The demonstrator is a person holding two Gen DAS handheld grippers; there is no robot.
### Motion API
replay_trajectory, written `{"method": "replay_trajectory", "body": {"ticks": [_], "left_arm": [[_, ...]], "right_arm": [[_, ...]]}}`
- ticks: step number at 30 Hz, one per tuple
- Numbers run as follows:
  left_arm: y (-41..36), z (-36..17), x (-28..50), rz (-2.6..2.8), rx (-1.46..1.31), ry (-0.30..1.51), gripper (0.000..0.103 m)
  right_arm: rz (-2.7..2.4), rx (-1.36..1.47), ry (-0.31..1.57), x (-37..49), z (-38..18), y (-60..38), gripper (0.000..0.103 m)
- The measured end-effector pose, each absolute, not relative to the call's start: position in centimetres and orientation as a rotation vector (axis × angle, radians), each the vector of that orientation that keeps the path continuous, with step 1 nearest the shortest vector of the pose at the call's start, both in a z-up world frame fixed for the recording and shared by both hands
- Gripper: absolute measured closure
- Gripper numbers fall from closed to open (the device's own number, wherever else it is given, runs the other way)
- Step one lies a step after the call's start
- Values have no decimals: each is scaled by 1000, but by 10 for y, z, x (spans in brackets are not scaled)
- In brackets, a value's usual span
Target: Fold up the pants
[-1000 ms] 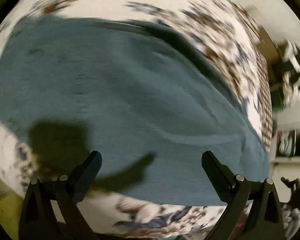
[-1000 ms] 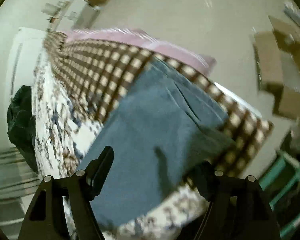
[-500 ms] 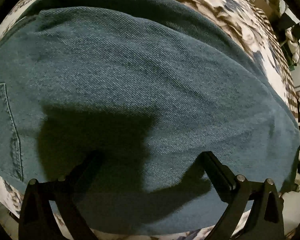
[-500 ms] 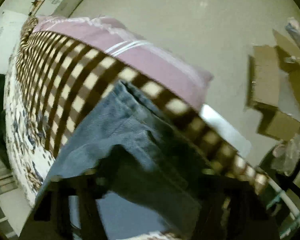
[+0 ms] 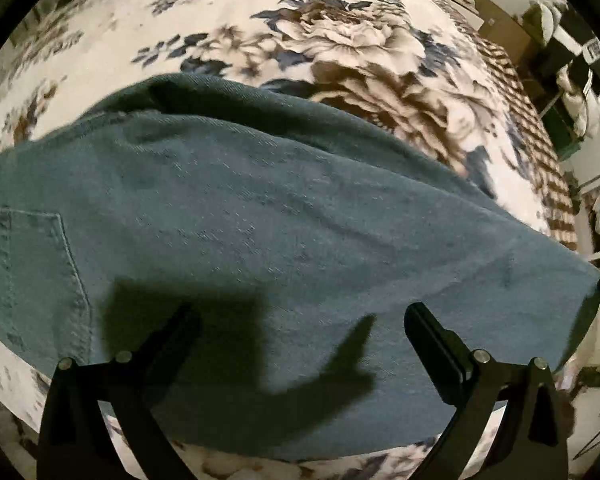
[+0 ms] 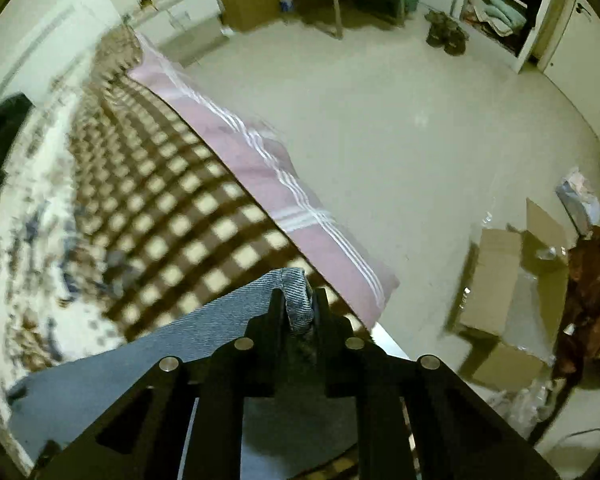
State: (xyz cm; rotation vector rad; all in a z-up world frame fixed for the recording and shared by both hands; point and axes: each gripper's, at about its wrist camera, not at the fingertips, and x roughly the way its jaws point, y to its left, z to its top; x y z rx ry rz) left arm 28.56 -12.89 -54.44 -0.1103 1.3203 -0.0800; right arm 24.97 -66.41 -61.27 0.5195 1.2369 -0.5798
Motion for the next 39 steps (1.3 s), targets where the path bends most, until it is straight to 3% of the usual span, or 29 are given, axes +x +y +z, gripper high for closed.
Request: {"method": "replay_trajectory", "body": {"ticks": [2, 3, 6, 10, 16, 24, 26, 31, 33, 37, 38, 39], "left_arm": [[-121, -552, 290, -53, -103, 1353, 0], [-116, -556, 290, -47, -127, 1369, 0], [-96, -555, 284, -10, -183, 1377, 0], [-70, -536, 272, 38, -227, 1344, 0], [3, -517, 280, 151, -225, 1320, 0], [85, -520, 295, 180, -254, 1332, 0], [102, -528, 296, 179, -272, 1351, 0], [136, -546, 301, 164, -341, 1402, 0], [145, -548, 303, 153, -359, 1402, 0], [152, -546, 300, 151, -371, 1391, 0], [154, -545, 299, 147, -379, 1388, 0], [155, -545, 299, 147, -382, 1387, 0]], "right_arm": [[-583, 568, 1379, 258, -650, -673, 74], [-592, 592, 1419, 258, -659, -677, 62], [-575, 668, 1383, 251, -646, -676, 60], [-348, 672, 1365, 263, -604, -607, 60], [195, 532, 1473, 343, -593, -395, 60], [527, 334, 1651, 451, -651, -166, 60], [418, 268, 1578, 478, -656, -156, 60], [394, 430, 1629, 498, -661, -185, 60], [448, 355, 1621, 490, -646, -191, 49], [499, 98, 1694, 471, -648, -182, 49], [493, 7, 1705, 466, -654, -178, 50], [498, -31, 1698, 460, -655, -177, 70]]}}
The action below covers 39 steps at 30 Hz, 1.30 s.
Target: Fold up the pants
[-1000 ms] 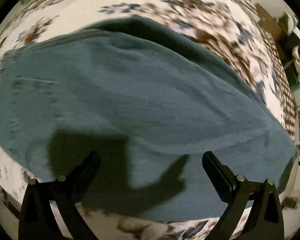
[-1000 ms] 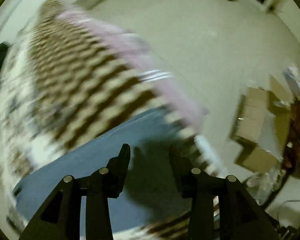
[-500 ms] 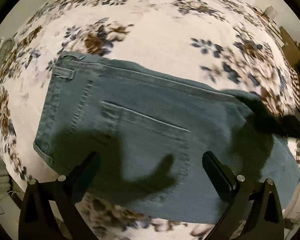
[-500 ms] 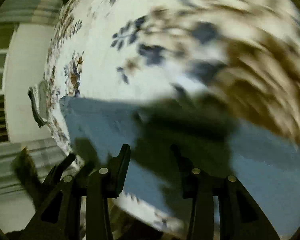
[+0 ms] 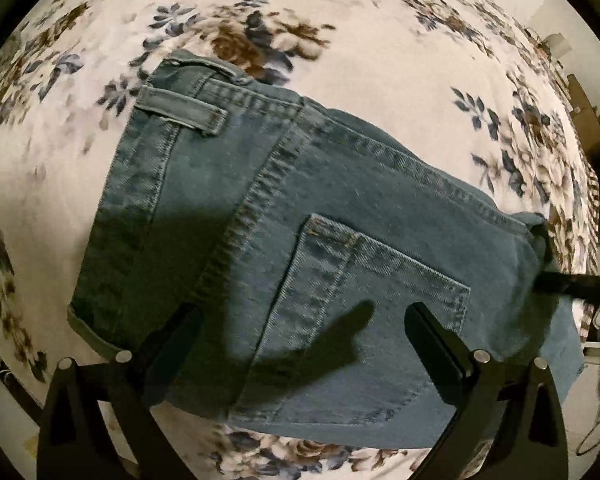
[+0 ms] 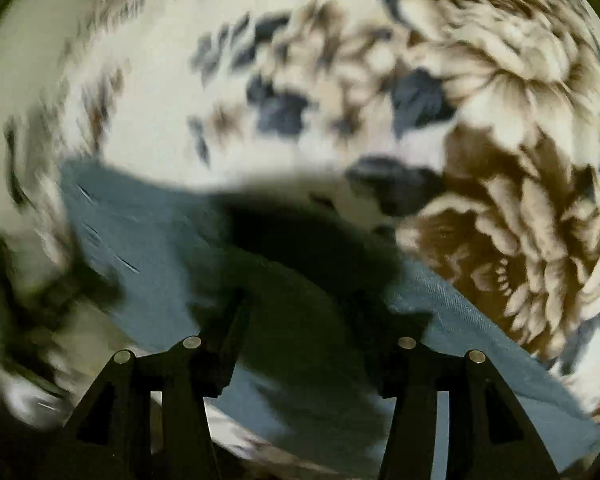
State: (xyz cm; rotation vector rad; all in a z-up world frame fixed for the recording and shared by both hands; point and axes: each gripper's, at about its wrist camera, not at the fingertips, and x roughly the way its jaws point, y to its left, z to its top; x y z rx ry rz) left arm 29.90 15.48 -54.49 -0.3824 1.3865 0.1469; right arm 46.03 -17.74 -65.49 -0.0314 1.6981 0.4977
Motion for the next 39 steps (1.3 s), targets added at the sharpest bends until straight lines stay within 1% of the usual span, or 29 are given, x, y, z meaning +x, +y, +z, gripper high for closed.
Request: {"method": "replay_trajectory", "body": {"ticks": [1, 3, 8, 10, 11, 13, 14, 17, 19, 20, 21, 22, 24, 25, 28, 29, 31, 32, 33, 36, 39], "left_arm": [[156, -545, 299, 146, -385, 1385, 0], [157, -544, 298, 144, -380, 1384, 0], [167, -544, 302, 142, -338, 1382, 0], [173, -543, 307, 148, -334, 1371, 0], [175, -542, 309, 149, -331, 1366, 0], [179, -541, 314, 157, -311, 1361, 0], [182, -539, 315, 165, -302, 1358, 0], [195, -528, 314, 192, -302, 1339, 0], [206, -518, 312, 204, -326, 1308, 0], [214, -511, 311, 219, -343, 1283, 0], [222, -507, 312, 232, -355, 1264, 0], [230, -506, 315, 237, -365, 1253, 0], [240, -509, 324, 241, -366, 1255, 0], [244, -512, 328, 223, -377, 1255, 0], [248, -523, 345, 159, -404, 1233, 1], [249, -528, 350, 127, -416, 1222, 8], [249, -539, 362, 53, -445, 1220, 41], [249, -545, 366, 19, -469, 1220, 65], [246, -548, 370, -19, -491, 1217, 73], [239, -541, 376, -39, -438, 1199, 78], [240, -533, 379, -63, -439, 1182, 78]], "right_arm": [[502, -80, 1676, 455, -655, -174, 99], [439, -138, 1618, 457, -650, -178, 100], [319, -86, 1499, 468, -616, -207, 101], [303, -89, 1480, 473, -610, -219, 101], [280, -89, 1462, 476, -608, -226, 103], [207, -158, 1384, 477, -596, -203, 103], [181, -151, 1350, 483, -590, -208, 103], [262, 130, 1468, 516, -589, -229, 103], [287, 151, 1497, 517, -585, -225, 98], [311, 138, 1516, 511, -587, -215, 95], [330, 125, 1534, 505, -586, -212, 79], [349, 116, 1547, 501, -587, -210, 60], [389, 96, 1578, 488, -596, -202, 44], [392, 81, 1592, 478, -604, -186, 44], [412, 62, 1617, 461, -615, -183, 44], [410, 50, 1621, 458, -619, -180, 44], [405, 16, 1620, 454, -630, -173, 44], [401, 2, 1607, 453, -634, -170, 44], [395, -10, 1600, 458, -642, -158, 44], [393, -98, 1565, 462, -647, -141, 44], [463, -133, 1568, 462, -645, -129, 44]]}}
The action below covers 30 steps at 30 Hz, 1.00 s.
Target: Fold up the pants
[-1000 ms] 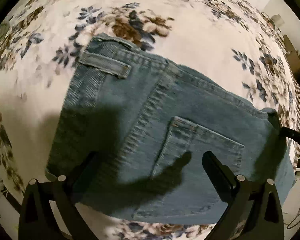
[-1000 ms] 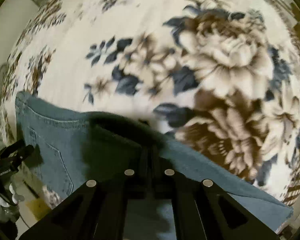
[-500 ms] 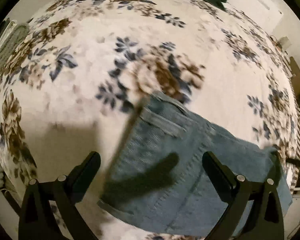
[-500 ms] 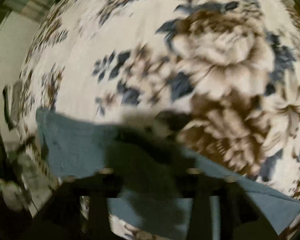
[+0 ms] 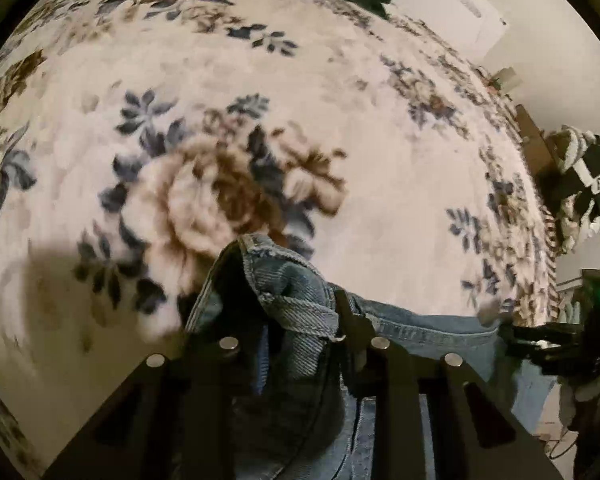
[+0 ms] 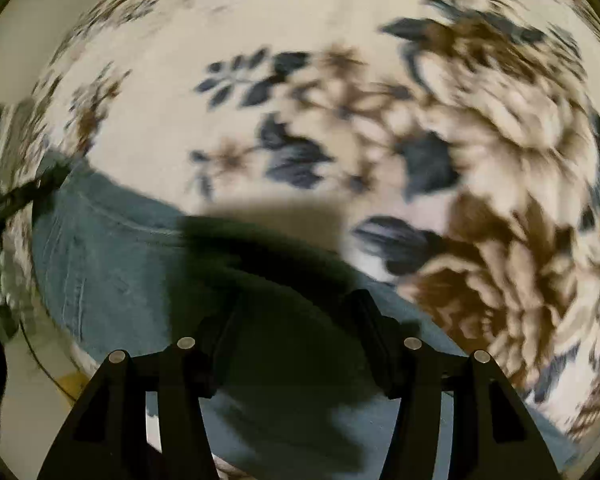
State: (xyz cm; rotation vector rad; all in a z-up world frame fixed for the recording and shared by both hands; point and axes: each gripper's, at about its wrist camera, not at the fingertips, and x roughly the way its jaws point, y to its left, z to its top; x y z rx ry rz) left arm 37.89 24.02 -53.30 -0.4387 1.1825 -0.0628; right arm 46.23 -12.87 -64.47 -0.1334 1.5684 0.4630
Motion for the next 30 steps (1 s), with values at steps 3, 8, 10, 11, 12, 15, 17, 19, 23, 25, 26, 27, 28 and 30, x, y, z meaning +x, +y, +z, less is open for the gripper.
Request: {"method": "replay_trajectory", "body": {"ticks": [3, 8, 10, 11, 12, 15, 17, 19, 23, 25, 26, 27, 28, 30], "left_arm": [[244, -534, 385, -76, -440, 1188, 78], [249, -533, 397, -71, -455, 1174, 78], [250, -536, 400, -65, -451, 1179, 78], [249, -541, 403, -65, -442, 1186, 78], [249, -544, 404, -64, -427, 1190, 78], [246, -543, 403, -25, -425, 1219, 71], [240, -531, 396, 26, -389, 1236, 63], [231, -514, 382, 63, -363, 1235, 39], [194, -485, 348, 71, -288, 1245, 18], [162, -479, 332, 81, -224, 1290, 17], [145, -477, 325, 66, -206, 1303, 17], [128, -475, 318, 55, -195, 1310, 17], [109, -474, 312, 33, -186, 1315, 17], [74, -473, 306, -3, -156, 1322, 17]], "right_arm": [[472, -154, 1597, 461, -657, -119, 71], [400, -187, 1523, 461, -649, -117, 101], [375, -187, 1482, 460, -639, -122, 101], [372, -181, 1485, 460, -640, -123, 101], [365, -168, 1489, 460, -643, -126, 101], [365, -64, 1523, 461, -650, -136, 96], [366, 68, 1522, 455, -644, -159, 72], [344, 174, 1482, 444, -628, -183, 17], [264, 392, 1412, 392, -603, -243, 15], [208, 538, 1415, 354, -599, -281, 15], [172, 590, 1416, 333, -600, -299, 15], [111, 656, 1404, 306, -600, -328, 15], [66, 694, 1399, 286, -602, -344, 15], [-60, 786, 1383, 236, -607, -397, 15]]}}
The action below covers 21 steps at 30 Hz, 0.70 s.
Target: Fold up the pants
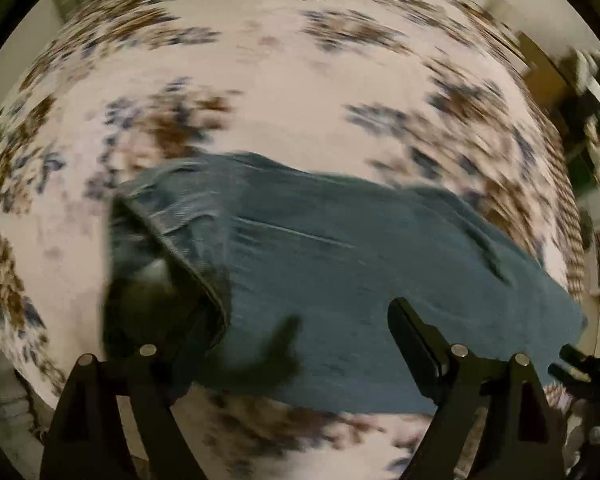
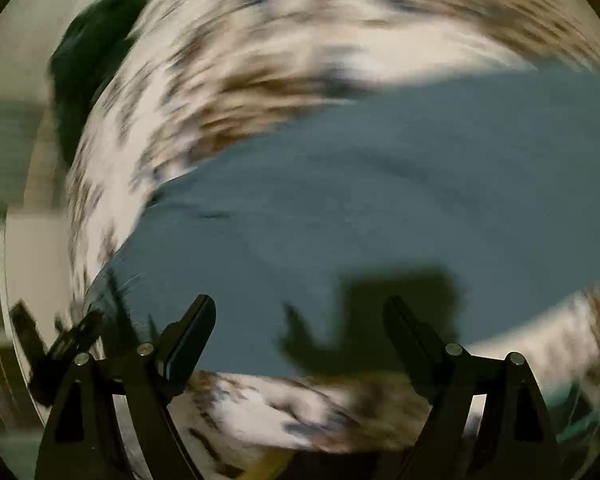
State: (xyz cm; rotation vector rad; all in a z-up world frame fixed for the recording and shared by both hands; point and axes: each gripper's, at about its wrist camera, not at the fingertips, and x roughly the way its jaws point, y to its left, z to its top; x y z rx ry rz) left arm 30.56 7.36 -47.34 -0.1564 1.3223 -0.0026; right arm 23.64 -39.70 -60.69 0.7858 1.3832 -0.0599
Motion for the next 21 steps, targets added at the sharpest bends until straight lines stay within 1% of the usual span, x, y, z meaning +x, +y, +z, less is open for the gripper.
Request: {"method": "replay_trajectory", "body": {"ticks": [5, 9, 12, 15, 17, 18, 20, 21], "left_arm": [[-7, -470, 296, -70, -117, 1354, 17], [-51, -458, 292, -130, -125, 1327, 17], [-97, -469, 289, -224, -112, 1359, 17], [-145, -495, 281, -331, -134, 1395, 17], [-179, -528, 273, -381, -124, 1458, 17], [-191, -540, 269, -394, -108, 1479, 17], [-212, -567, 265, -406, -78, 1530, 17], [-220, -579, 263, -413, -73, 1554, 17]], "right_arm": [[-352, 961, 1328, 136, -627, -510, 16], [-459, 1071, 1262, 91, -644, -567, 16], [-502, 1168, 1168, 71, -663, -604, 16], [-497, 1264, 1051, 62, -689, -634, 16], [-491, 1311, 986, 60, -705, -649, 15], [-474, 1325, 916, 60, -706, -652, 15], [-396, 1327, 811, 64, -705, -659, 20], [-379, 1335, 795, 66, -707, -661, 22]]}}
